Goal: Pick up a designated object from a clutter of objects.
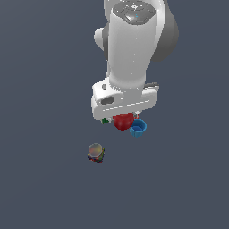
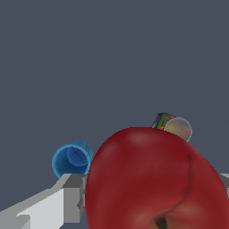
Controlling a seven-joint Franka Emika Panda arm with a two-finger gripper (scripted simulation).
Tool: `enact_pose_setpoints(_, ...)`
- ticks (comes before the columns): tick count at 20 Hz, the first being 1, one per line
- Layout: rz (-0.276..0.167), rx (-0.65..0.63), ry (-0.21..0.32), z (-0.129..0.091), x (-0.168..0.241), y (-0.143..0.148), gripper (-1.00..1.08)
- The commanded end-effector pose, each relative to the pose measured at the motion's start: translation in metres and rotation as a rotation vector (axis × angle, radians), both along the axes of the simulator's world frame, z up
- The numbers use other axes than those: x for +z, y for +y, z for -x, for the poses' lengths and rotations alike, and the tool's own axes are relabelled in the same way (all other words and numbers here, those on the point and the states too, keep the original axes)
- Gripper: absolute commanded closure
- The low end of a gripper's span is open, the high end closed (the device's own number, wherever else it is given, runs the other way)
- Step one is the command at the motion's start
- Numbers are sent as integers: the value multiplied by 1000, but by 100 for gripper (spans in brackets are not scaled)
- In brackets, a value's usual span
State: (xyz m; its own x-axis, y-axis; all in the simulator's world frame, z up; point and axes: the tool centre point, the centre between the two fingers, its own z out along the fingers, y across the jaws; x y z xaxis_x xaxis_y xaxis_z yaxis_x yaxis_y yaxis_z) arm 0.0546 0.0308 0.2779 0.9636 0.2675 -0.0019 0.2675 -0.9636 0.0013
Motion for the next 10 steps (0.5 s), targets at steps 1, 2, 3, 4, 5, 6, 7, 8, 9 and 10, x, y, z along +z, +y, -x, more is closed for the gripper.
enact_pose_setpoints(1, 0, 0, -2, -7, 25, 11, 108)
enact_pose_setpoints(2, 0, 0, -2, -9, 33, 15, 108)
enact_pose_setpoints(3, -1, 0, -2, -12, 41, 18, 108)
enact_pose_setpoints(4, -1, 0, -2, -14, 48, 22, 108)
enact_pose_setpoints(5, -1, 0, -2, -16, 54, 25, 108)
enact_pose_setpoints(6, -1, 0, -2, -18, 61, 28, 108)
enact_pose_setpoints(7, -1, 0, -2, -20, 66, 30, 108)
enact_pose_setpoints(8, -1, 0, -2, -22, 71, 33, 108)
enact_pose_setpoints(9, -1, 0, -2, -24, 76, 35, 108)
enact_pose_setpoints(10, -1, 0, -2, -25, 80, 37, 108)
